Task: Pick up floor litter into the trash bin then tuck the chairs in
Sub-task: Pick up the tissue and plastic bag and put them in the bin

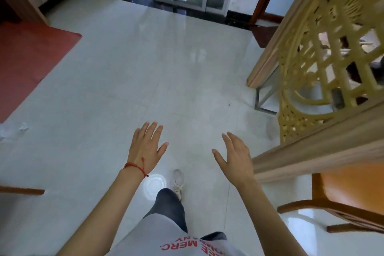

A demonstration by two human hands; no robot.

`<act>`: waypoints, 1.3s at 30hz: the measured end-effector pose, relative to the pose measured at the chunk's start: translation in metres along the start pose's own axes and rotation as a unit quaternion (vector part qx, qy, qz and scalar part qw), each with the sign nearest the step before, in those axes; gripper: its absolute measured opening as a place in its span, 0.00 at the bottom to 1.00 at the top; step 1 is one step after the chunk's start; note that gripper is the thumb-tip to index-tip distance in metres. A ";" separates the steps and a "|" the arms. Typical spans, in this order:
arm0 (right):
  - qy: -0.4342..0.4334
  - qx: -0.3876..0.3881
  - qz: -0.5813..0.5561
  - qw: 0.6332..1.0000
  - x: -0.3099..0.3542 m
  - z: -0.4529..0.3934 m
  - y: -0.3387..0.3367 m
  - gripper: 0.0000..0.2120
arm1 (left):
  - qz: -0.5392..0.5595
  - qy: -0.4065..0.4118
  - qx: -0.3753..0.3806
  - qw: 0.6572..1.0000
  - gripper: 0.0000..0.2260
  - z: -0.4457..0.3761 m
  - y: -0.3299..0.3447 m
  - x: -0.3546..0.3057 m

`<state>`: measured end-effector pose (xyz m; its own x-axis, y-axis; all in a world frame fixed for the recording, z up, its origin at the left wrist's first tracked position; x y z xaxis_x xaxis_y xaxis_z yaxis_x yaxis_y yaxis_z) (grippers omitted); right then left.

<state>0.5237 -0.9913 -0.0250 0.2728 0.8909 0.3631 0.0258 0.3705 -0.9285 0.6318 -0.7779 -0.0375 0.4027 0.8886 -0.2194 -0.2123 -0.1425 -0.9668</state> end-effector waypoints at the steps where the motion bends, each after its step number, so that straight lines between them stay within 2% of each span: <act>1: -0.003 -0.001 0.001 1.000 0.002 -0.020 -0.002 0.36 | -0.005 0.000 -0.004 1.000 0.31 -0.019 -0.004 0.003; 5: -0.014 -0.001 0.002 1.000 0.012 -0.091 -0.011 0.34 | 0.008 -0.003 -0.022 1.000 0.26 -0.087 -0.027 0.013; 10: -0.037 0.010 -0.004 0.999 0.030 -0.165 -0.015 0.28 | 0.006 -0.012 -0.034 0.999 0.25 -0.146 -0.046 0.031; 15: -0.069 0.035 -0.006 0.997 0.053 -0.224 -0.009 0.30 | 0.017 -0.068 -0.037 0.997 0.27 -0.174 -0.049 0.066; 19: -0.131 0.070 0.000 0.989 0.088 -0.275 0.003 0.30 | 0.026 -0.137 -0.045 0.989 0.26 -0.185 -0.055 0.100; 21: -0.168 0.084 -0.002 0.982 0.113 -0.301 0.009 0.33 | 0.034 -0.178 -0.052 0.982 0.26 -0.188 -0.060 0.120; 25: -0.266 0.132 0.001 0.955 0.171 -0.345 0.030 0.35 | 0.042 -0.276 -0.078 0.957 0.25 -0.189 -0.074 0.166; 32: -0.426 0.199 0.027 0.882 0.270 -0.404 0.061 0.35 | 0.060 -0.446 -0.123 0.885 0.26 -0.157 -0.093 0.232; 35: -0.471 0.213 0.035 0.855 0.300 -0.420 0.074 0.36 | 0.058 -0.496 -0.129 0.857 0.26 -0.145 -0.093 0.245; 39: -0.507 0.228 0.039 0.830 0.333 -0.437 0.094 0.37 | 0.064 -0.534 -0.108 0.836 0.29 -0.141 -0.086 0.259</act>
<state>1.0370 -0.7747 -0.0252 -0.6996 0.5947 0.3960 -0.3830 0.1558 -0.9105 0.8796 -0.5969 -0.0292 -0.6608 0.7255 -0.1924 0.0203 -0.2390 -0.9708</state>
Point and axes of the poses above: each hand's wrist, its own z-axis away from the middle knuckle, its own y-axis out of the palm, x = y × z, the point moved 9 cm from there along -z, towards the middle knuckle, and after that the axes turned 4 degrees about -y, right-handed, at the moved point
